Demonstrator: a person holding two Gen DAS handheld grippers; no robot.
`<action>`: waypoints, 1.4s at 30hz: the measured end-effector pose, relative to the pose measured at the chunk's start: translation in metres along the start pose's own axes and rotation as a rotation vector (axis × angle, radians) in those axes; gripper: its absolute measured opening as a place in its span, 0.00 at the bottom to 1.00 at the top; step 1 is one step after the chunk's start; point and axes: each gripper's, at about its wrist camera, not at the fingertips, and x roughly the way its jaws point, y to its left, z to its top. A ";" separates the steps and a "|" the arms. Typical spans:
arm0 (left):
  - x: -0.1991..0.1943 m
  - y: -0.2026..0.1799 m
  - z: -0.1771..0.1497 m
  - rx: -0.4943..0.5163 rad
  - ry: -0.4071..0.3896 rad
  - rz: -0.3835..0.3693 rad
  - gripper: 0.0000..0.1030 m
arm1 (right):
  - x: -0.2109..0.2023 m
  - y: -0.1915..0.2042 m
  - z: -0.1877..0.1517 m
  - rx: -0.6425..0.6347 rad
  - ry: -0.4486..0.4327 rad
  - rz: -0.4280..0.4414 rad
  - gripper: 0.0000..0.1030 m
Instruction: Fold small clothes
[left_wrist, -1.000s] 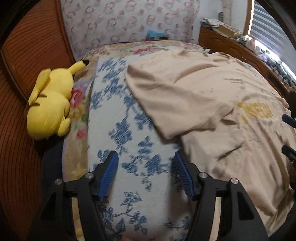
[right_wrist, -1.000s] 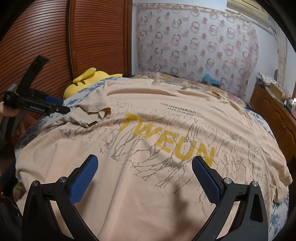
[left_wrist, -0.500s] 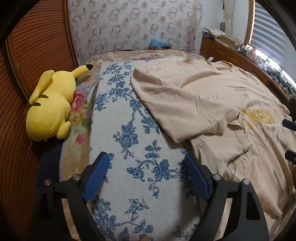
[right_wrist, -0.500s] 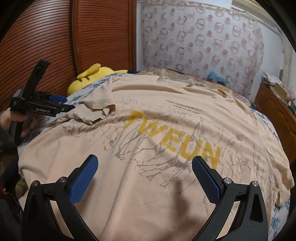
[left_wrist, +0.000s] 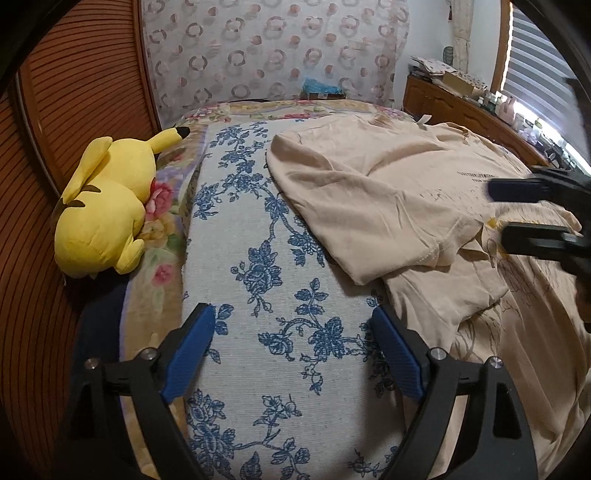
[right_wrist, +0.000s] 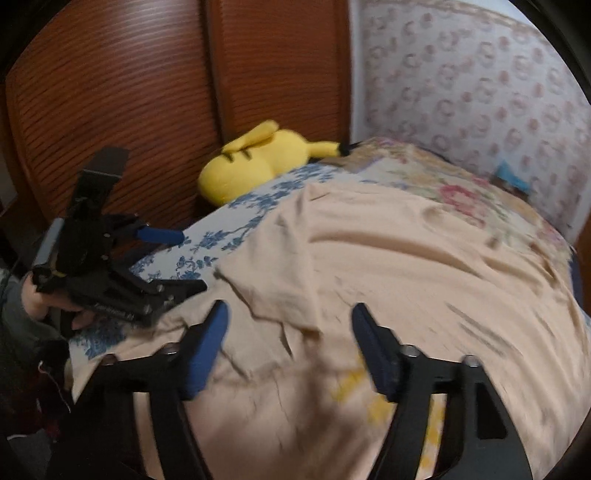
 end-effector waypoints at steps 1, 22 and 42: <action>0.000 0.000 0.000 0.000 0.000 0.000 0.85 | 0.009 0.000 0.003 -0.005 0.011 0.007 0.51; 0.001 0.001 -0.001 -0.003 -0.001 0.001 0.85 | 0.060 0.022 0.017 -0.149 0.153 0.041 0.04; 0.001 0.001 -0.001 -0.003 -0.001 0.001 0.86 | 0.015 -0.070 0.021 0.217 0.029 -0.261 0.44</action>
